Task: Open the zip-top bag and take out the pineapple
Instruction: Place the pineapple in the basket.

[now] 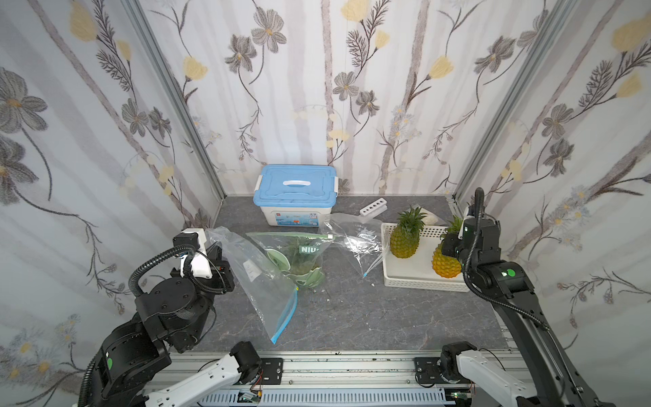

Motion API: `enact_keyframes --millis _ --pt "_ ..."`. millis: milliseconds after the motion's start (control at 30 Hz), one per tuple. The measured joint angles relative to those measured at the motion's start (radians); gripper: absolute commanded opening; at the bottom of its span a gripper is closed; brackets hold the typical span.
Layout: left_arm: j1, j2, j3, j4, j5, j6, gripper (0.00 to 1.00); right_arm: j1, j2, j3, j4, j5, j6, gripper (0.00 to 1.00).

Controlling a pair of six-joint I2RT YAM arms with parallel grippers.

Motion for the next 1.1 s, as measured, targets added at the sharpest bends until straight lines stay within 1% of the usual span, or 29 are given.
enact_keyframes --millis 167,333,433,500,600,700,767,900,1033,1100 --pt "0.000 0.002 -0.037 0.030 -0.068 0.060 0.00 -0.066 0.148 -0.003 0.135 -0.090 -0.014 0.00" --pt "0.007 0.028 -0.134 0.073 -0.093 0.066 0.00 -0.099 0.253 0.000 0.227 -0.100 -0.018 0.00" --pt "0.058 0.059 -0.198 0.090 -0.087 0.062 0.00 -0.118 0.293 0.000 0.270 -0.104 -0.019 0.00" --pt "0.139 0.082 -0.237 0.105 -0.060 0.057 0.00 -0.132 0.320 0.002 0.301 -0.109 -0.026 0.00" --pt "0.308 0.122 -0.290 0.128 0.003 0.043 0.00 -0.147 0.357 0.002 0.346 -0.124 -0.032 0.00" --pt "0.444 0.171 -0.300 0.145 0.079 0.036 0.00 -0.153 0.396 0.008 0.382 -0.135 -0.040 0.00" --pt "0.525 0.200 -0.288 0.155 0.122 0.035 0.00 -0.153 0.417 0.010 0.402 -0.153 -0.041 0.00" --pt "0.678 0.269 -0.218 0.158 0.182 0.036 0.00 -0.154 0.437 0.004 0.427 -0.175 -0.041 0.00" --pt "0.808 0.335 -0.161 0.167 0.226 0.047 0.00 -0.154 0.471 -0.019 0.468 -0.183 -0.040 0.00" --pt "0.874 0.369 -0.149 0.176 0.258 0.051 0.00 -0.155 0.475 -0.029 0.487 -0.184 -0.040 0.06"
